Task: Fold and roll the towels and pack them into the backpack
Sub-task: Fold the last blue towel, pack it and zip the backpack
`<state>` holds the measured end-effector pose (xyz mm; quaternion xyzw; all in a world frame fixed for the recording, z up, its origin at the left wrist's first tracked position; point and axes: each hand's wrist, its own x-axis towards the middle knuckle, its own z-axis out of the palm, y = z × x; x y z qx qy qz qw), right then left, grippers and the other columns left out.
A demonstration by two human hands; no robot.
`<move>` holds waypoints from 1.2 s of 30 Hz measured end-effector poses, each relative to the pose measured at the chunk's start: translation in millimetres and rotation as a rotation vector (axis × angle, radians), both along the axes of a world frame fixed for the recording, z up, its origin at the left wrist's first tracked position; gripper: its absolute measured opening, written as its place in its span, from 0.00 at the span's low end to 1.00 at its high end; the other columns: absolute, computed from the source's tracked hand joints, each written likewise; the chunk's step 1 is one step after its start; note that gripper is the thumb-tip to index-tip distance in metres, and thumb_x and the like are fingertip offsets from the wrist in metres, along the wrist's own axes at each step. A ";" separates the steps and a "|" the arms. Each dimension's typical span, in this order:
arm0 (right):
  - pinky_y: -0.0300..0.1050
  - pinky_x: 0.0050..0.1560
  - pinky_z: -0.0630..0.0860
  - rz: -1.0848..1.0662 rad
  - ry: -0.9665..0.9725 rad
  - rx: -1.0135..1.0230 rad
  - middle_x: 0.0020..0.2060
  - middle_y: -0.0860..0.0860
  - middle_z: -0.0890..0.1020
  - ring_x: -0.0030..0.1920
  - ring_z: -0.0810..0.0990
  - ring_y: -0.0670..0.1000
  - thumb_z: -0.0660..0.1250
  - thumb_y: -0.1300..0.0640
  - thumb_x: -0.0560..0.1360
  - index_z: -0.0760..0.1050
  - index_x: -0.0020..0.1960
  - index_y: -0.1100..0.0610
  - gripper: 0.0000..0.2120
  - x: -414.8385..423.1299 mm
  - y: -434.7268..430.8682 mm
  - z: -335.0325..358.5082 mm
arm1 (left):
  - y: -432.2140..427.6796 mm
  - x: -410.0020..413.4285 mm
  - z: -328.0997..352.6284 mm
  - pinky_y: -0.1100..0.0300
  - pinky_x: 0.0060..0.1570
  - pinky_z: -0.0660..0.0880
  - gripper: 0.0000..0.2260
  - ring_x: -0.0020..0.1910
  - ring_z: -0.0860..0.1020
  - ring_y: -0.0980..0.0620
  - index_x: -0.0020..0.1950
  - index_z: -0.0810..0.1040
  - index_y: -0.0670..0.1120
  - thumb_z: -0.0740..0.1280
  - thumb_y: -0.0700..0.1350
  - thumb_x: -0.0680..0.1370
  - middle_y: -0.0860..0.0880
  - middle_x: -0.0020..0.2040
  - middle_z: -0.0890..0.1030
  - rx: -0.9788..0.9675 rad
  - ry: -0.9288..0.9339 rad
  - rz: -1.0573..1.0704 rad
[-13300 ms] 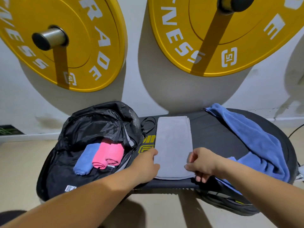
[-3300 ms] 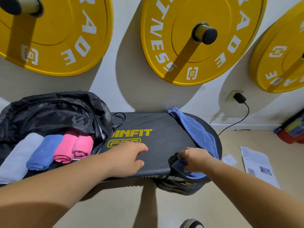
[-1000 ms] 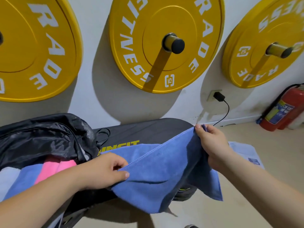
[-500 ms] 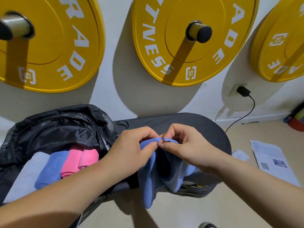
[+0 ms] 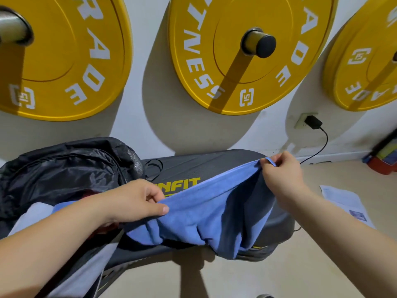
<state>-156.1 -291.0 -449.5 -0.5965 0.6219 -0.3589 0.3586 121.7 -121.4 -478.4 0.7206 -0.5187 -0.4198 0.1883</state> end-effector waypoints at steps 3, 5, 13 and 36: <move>0.44 0.32 0.65 -0.050 0.004 0.018 0.35 0.52 0.73 0.34 0.70 0.51 0.65 0.56 0.80 0.71 0.46 0.57 0.06 -8.6 -3.0 -3.5 | -2.3 2.8 2.5 0.63 0.34 0.70 0.06 0.30 0.74 0.58 0.40 0.82 0.48 0.74 0.48 0.75 0.55 0.31 0.80 -0.034 -0.028 0.059; 0.44 0.33 0.67 -0.006 0.002 0.039 0.35 0.52 0.75 0.35 0.72 0.52 0.68 0.55 0.79 0.73 0.45 0.58 0.08 -7.1 -0.9 -10.0 | -4.3 -3.0 4.0 0.65 0.30 0.67 0.07 0.27 0.71 0.59 0.41 0.80 0.47 0.72 0.48 0.77 0.56 0.28 0.77 -0.130 -0.091 0.119; 0.45 0.37 0.70 0.311 -0.250 0.121 0.32 0.53 0.78 0.34 0.73 0.49 0.77 0.54 0.73 0.79 0.40 0.63 0.13 20.0 30.9 -1.4 | -3.8 -44.2 24.4 0.59 0.34 0.67 0.20 0.31 0.69 0.51 0.35 0.74 0.48 0.75 0.61 0.72 0.48 0.30 0.71 -0.211 0.245 0.496; 0.43 0.35 0.80 0.566 -0.327 0.290 0.38 0.59 0.86 0.36 0.82 0.50 0.75 0.60 0.76 0.83 0.44 0.62 0.05 47.1 77.5 17.3 | -7.1 -82.7 32.1 0.62 0.41 0.75 0.07 0.42 0.84 0.56 0.55 0.86 0.49 0.70 0.45 0.79 0.49 0.48 0.88 -0.164 0.700 0.557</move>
